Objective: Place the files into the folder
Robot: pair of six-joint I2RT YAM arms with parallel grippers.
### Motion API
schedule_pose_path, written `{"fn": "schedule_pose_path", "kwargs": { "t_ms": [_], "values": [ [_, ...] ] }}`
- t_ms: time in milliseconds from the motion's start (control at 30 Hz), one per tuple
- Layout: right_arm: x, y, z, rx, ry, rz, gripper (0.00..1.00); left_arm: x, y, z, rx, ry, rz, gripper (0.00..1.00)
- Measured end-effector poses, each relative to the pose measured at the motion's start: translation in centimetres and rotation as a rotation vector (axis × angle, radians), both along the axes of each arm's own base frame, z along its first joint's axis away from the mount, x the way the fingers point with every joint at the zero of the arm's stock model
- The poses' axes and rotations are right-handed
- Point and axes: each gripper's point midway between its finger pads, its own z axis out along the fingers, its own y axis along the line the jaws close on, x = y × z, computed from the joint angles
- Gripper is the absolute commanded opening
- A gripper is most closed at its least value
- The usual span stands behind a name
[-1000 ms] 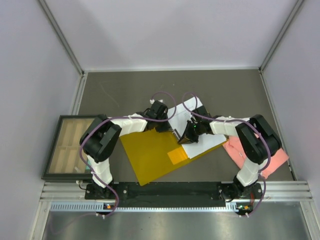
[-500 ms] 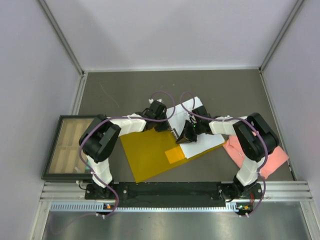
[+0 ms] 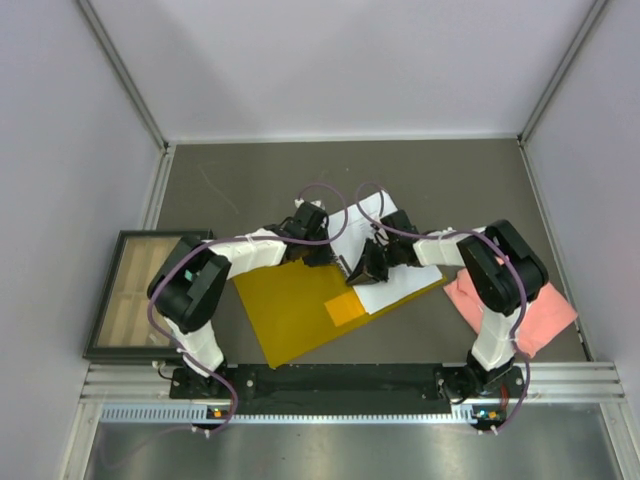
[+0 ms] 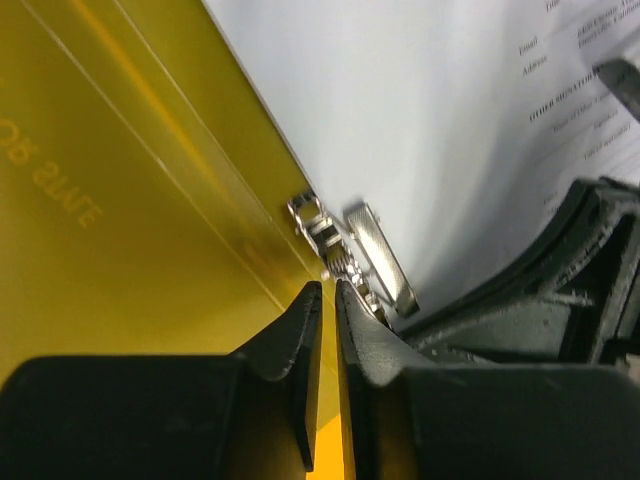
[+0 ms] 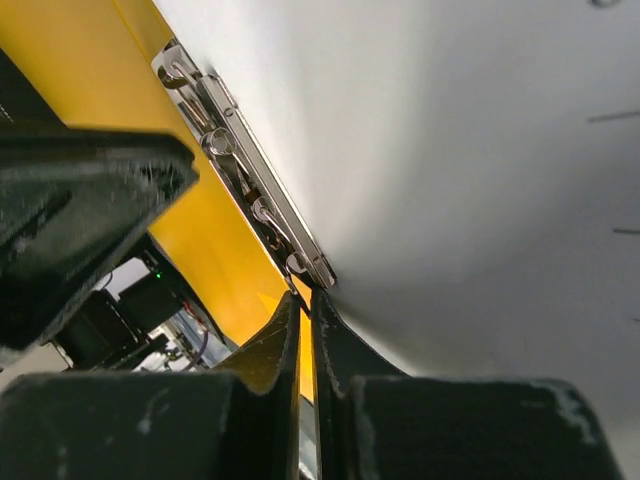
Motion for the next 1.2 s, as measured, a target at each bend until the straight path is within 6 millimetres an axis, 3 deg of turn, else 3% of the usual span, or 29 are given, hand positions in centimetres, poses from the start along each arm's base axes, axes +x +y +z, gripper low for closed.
{"fn": "schedule_pose_path", "kwargs": {
  "t_ms": [333, 600, 700, 867, 1033, 1200],
  "values": [
    [0.6, 0.5, 0.5, 0.012, -0.02, 0.022, 0.2, -2.0, 0.5, 2.5, -0.007, 0.005, -0.058, 0.18],
    [1.1, 0.7, 1.1, 0.007, -0.038, 0.04, 0.3, -3.9, 1.8, 1.7, 0.01, 0.033, -0.07, 0.23],
    [1.2, 0.7, 1.2, 0.002, -0.044, 0.046, 0.34, -4.4, 2.1, 2.3, 0.011, 0.03, -0.073, 0.33],
    [1.4, 0.5, 1.5, -0.016, -0.062, 0.048, 0.39, -4.5, 2.8, 5.3, -0.002, -0.04, -0.077, 0.52],
    [1.5, -0.1, 1.9, -0.054, -0.087, 0.048, 0.49, -4.6, 4.3, 8.4, -0.004, -0.125, -0.054, 0.59],
    [1.5, -0.9, 2.4, -0.095, -0.114, 0.044, 0.59, -5.2, 5.9, 8.7, 0.017, -0.135, -0.03, 0.63]
  ]
}}
